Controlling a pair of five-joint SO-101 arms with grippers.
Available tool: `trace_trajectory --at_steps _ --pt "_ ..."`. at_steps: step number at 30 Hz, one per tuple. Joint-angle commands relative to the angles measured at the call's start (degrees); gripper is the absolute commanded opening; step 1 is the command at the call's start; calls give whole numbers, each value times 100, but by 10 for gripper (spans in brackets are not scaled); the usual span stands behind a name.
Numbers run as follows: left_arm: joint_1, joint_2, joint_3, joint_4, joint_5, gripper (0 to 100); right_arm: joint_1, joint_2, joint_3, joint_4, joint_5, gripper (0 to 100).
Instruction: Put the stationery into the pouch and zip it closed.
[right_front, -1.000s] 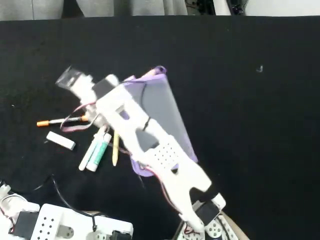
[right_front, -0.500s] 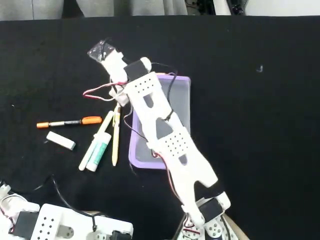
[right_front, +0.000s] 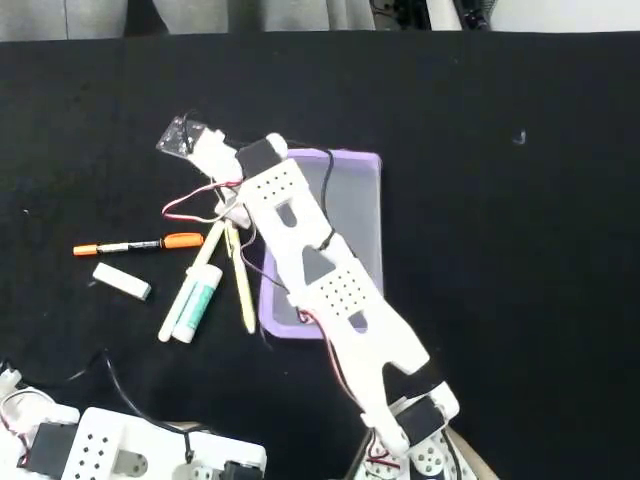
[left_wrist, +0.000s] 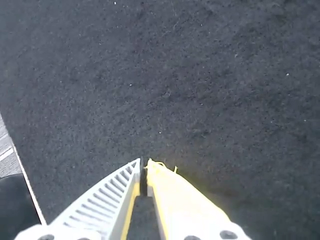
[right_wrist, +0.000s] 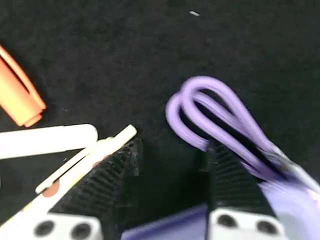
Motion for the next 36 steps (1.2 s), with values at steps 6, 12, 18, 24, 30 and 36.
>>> trace_trajectory --at_steps 6,12,18,24,30,36 --pt "-40 0 127 26 -44 31 193 -154 -303 -448 53 9" --pt "-40 0 127 26 -44 30 255 -892 -418 -141 53 11" --pt "-40 0 127 35 -44 30 299 -1200 -338 -62 53 15" --pt "-40 0 127 35 -44 30 70 -286 -409 -958 70 190" --pt "-31 0 127 35 -44 32 -26 -418 -400 -615 9 227" --pt "-31 0 127 35 -44 32 -501 -629 -347 -299 -193 194"
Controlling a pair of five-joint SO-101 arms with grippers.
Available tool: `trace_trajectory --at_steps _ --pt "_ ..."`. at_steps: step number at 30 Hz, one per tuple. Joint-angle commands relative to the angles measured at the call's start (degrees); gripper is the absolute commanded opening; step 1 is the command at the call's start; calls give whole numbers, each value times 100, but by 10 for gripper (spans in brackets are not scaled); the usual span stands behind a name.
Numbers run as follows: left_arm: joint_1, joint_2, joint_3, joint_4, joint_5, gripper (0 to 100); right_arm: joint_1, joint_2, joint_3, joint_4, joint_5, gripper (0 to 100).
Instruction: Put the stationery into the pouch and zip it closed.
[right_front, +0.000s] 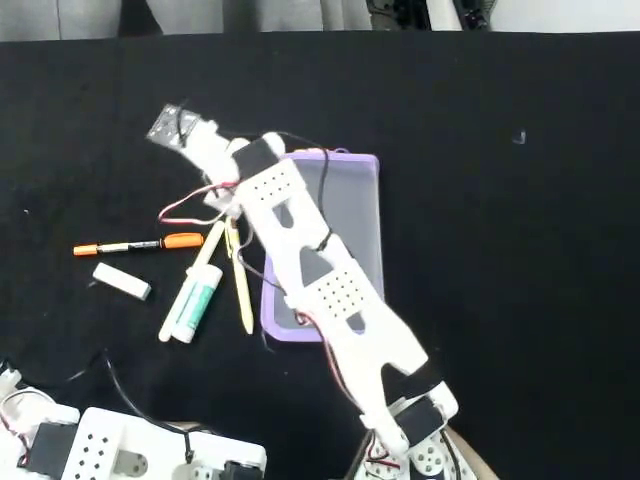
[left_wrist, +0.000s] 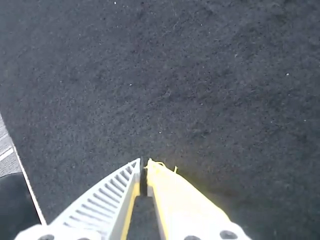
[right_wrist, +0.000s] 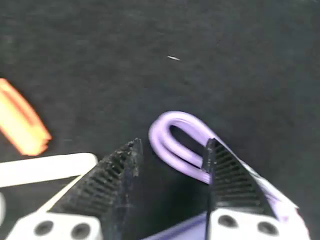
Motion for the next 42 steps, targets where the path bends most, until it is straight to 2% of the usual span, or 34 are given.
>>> trace_trajectory --at_steps 1,9,15,23,27,34,42 --pt "-31 0 127 35 -44 32 -360 -532 -224 62 -62 194" --pt "-40 0 127 35 -44 32 -229 -532 -171 -255 -44 194" --pt "-40 0 127 35 -44 31 -9 -567 295 -668 396 194" --pt "-40 0 127 35 -44 30 141 -532 338 -677 404 194" --pt "-40 0 127 35 -44 30 343 -620 840 -633 404 191" --pt "-40 0 127 35 -44 30 281 -1077 1780 -589 404 191" --pt "-40 0 127 35 -44 30 114 -1095 1991 -580 404 188"
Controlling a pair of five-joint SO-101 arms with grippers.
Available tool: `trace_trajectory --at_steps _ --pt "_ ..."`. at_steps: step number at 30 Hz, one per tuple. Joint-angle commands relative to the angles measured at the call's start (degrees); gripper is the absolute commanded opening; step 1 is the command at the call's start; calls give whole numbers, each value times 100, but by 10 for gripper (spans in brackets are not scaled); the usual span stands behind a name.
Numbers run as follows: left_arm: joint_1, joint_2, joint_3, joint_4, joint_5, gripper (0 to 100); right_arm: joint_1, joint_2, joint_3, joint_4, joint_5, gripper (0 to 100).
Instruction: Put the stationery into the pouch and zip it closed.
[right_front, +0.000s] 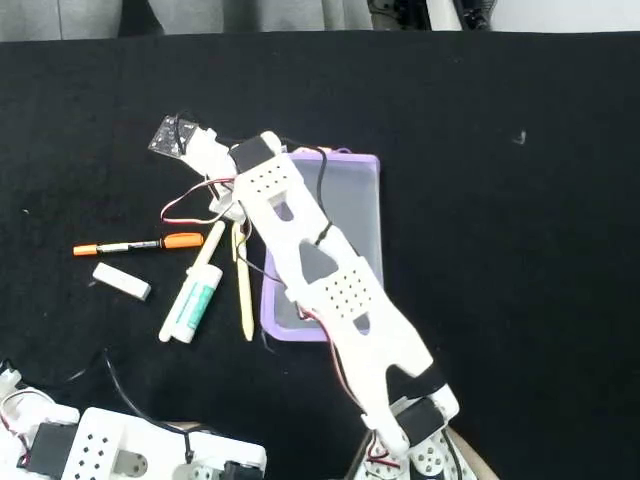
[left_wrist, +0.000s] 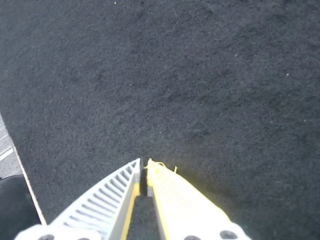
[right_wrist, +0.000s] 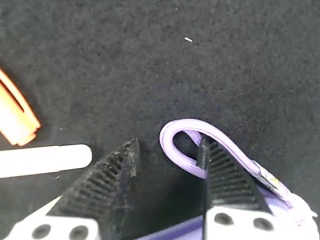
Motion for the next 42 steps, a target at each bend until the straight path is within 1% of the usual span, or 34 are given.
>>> trace_trajectory --at_steps 1,6,10,12,15,18,19,22,27,33,36,42 --pt "-40 0 127 35 -44 30 -62 -303 -4 35 53 174" --pt "-40 0 127 35 -44 30 -62 -295 -110 -343 26 12" --pt "-40 0 127 35 -44 30 -53 -338 -154 -738 -290 11" --pt "-40 0 127 35 -44 30 -53 -374 -426 -703 -299 11" --pt "-40 0 127 35 -44 30 -44 -505 -1165 -396 -325 11" --pt "-40 0 127 35 -44 30 -53 -760 -2264 149 -325 11" --pt "-40 0 127 35 -44 30 -53 -936 -2360 281 -325 11" --pt "-40 0 127 35 -44 30 -44 -1868 -2097 527 -325 11" --pt "-40 0 127 35 -44 32 62 -3204 -2070 686 -325 11" --pt "-40 9 127 35 -44 30 62 -4444 -2105 1407 -325 11" --pt "-40 9 127 35 -44 30 53 -5007 -2114 1371 -290 11" --pt "-40 9 127 35 -44 30 70 -5868 -2053 809 -281 11"
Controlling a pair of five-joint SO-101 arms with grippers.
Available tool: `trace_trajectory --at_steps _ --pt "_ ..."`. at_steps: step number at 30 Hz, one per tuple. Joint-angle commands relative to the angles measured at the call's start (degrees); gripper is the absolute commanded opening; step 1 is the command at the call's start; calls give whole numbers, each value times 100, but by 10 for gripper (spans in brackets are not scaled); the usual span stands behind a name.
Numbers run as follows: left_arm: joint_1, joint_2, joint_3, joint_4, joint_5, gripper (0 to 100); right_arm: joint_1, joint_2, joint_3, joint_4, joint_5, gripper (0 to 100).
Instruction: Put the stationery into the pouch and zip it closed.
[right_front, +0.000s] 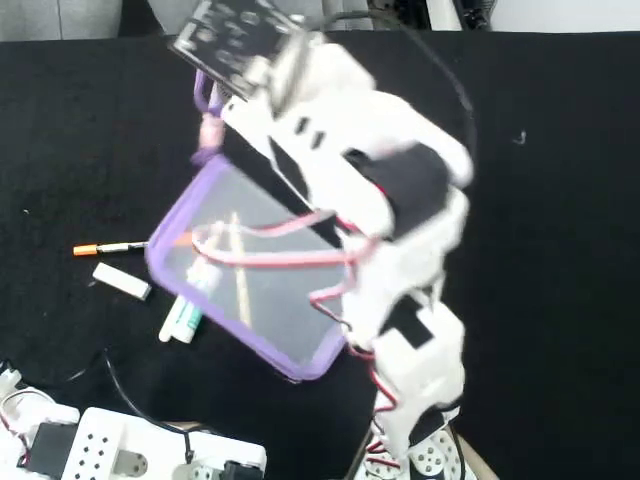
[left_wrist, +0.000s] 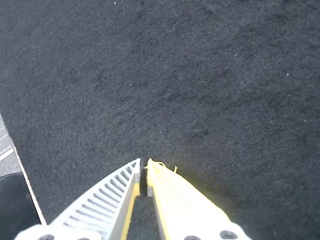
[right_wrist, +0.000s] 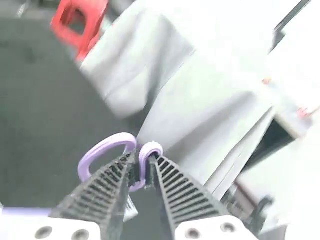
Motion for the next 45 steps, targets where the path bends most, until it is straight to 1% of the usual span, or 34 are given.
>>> trace_trajectory --at_steps 1,5,7,10,14,17,20,25,34,39,45 --pt "-40 9 127 35 -44 30 35 -655 -251 -334 -26 11" --pt "-40 9 127 35 -44 30 35 -1015 -295 -378 -26 11" --pt "-31 9 127 35 -44 30 35 -1147 -242 -589 -26 11" --pt "-22 9 127 35 -44 30 149 -1200 -242 -1187 -26 11" --pt "-22 9 127 35 -44 30 448 -1253 110 -2295 -18 11" --pt "-31 9 127 35 -44 30 686 -1305 602 -2760 334 11" --pt "-40 9 127 35 -44 30 835 -1349 1200 -2804 721 11" --pt "-22 9 127 35 -44 31 976 -1349 1675 -2611 730 11" --pt "-22 9 127 35 -44 32 835 -1358 1657 -2171 756 11" --pt "-31 9 127 35 -44 32 941 -1613 1393 -2233 774 11" --pt "-22 9 127 35 -44 32 993 -2018 1332 -2549 791 11"
